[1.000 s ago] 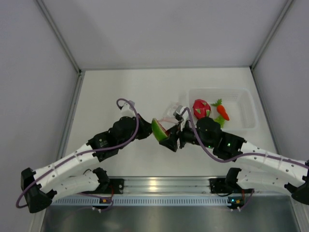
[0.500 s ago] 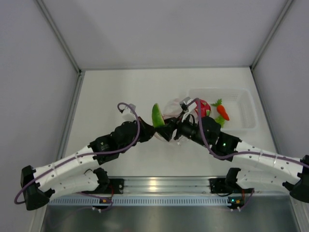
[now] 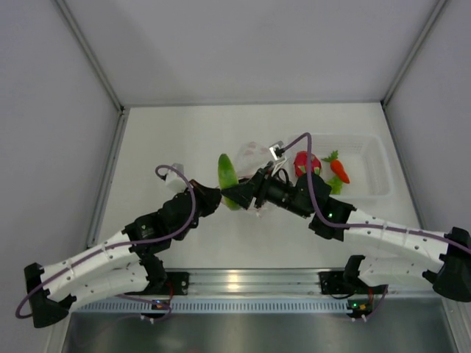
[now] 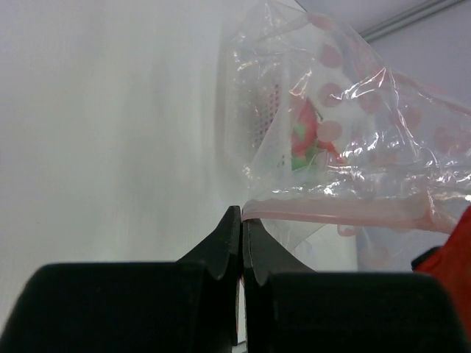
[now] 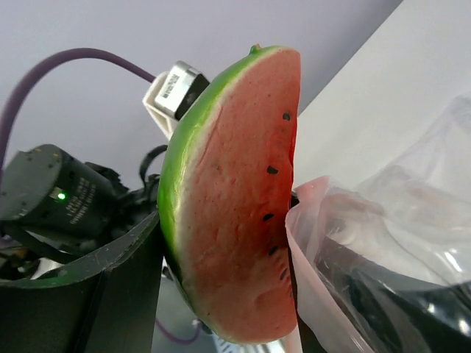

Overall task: Open the zip-top bag and remove the fake food
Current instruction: Pick up the fake fruit from the zipper food storage bag.

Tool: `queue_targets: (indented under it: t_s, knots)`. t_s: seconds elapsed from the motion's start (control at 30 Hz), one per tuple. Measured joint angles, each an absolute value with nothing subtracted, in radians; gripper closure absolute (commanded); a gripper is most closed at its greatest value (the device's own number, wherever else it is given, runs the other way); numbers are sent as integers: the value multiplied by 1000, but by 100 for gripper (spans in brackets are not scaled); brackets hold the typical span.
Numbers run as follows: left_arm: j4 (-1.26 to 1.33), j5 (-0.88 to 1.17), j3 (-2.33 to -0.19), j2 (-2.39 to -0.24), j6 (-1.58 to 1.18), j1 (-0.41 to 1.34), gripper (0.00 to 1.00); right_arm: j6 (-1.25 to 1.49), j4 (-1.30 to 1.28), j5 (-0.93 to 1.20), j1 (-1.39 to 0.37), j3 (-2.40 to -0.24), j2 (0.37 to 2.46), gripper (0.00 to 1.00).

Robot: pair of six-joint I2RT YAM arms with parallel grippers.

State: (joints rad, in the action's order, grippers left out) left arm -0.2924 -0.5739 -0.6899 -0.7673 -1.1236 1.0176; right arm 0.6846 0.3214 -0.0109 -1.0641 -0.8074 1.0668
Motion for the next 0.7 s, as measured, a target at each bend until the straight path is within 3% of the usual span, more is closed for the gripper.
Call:
queue_targets:
  t_s: [0.23, 0.53, 0.7]
  knots:
    - [-325, -679, -690, -739, -1105, 1018, 100, 848, 397, 104, -1062, -844, 1123, 79]
    - [-370, -775, -691, -744, -1116, 1020, 100, 1071, 690, 233, -1012, -811, 1241, 80]
    - [-451, -852, -691, -781, -1143, 1019, 100, 1168, 673, 333, -1005, -850, 1322, 80]
